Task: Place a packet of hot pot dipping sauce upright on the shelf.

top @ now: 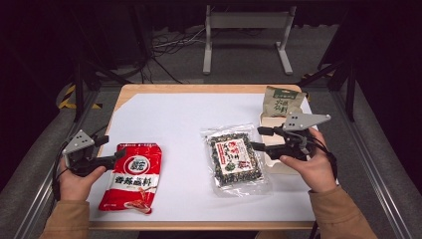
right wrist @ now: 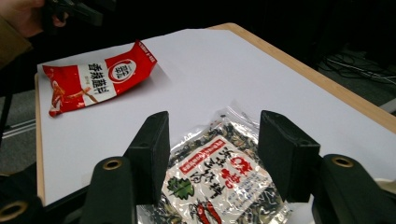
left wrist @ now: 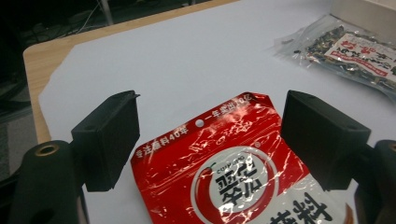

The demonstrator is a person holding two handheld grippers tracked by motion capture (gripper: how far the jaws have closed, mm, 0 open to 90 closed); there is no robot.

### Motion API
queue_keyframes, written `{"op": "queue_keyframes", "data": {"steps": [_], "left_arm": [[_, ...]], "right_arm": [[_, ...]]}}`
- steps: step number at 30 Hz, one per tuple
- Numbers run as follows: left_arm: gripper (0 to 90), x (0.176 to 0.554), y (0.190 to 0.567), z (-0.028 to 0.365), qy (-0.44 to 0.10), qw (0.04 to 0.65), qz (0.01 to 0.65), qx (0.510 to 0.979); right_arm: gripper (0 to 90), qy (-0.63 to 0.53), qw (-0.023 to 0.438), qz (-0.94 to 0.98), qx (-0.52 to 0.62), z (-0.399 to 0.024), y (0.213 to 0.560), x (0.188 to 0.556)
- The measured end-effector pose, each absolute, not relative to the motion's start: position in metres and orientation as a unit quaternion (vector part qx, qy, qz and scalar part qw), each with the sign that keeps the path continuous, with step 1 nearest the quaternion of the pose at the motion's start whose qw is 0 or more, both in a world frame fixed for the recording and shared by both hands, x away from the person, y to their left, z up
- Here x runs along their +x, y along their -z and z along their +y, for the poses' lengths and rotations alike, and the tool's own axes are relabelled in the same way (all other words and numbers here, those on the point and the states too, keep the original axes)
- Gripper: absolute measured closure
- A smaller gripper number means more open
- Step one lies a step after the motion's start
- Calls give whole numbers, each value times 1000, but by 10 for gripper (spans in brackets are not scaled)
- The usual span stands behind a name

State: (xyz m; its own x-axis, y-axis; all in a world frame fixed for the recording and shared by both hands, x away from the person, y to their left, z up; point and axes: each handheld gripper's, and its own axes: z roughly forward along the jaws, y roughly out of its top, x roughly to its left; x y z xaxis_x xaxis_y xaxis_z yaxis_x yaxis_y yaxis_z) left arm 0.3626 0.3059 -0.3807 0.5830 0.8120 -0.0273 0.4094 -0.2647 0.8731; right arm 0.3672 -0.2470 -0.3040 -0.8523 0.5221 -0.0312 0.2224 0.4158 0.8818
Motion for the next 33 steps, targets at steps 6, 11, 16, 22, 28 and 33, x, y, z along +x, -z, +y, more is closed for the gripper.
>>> {"op": "queue_keyframes", "data": {"steps": [6, 11, 16, 22, 28, 33], "left_arm": [[125, 378, 391, 319, -206, 449, 417, 763], [108, 395, 401, 328, -190, 443, 428, 764], [91, 409, 407, 332, -176, 438, 428, 771], [81, 423, 414, 329, -161, 432, 451, 764], [130, 433, 423, 326, -154, 422, 465, 763], [135, 436, 429, 329, -132, 430, 463, 764]], "right_arm": [[454, -510, 127, 819, 230, -241, 313, 369], [451, -508, 129, 822, 225, -236, 314, 367], [449, -502, 131, 822, 232, -239, 316, 364], [439, -495, 139, 823, 241, -242, 318, 356], [439, -492, 142, 822, 249, -246, 321, 352], [440, -490, 141, 823, 250, -246, 324, 351]]}}
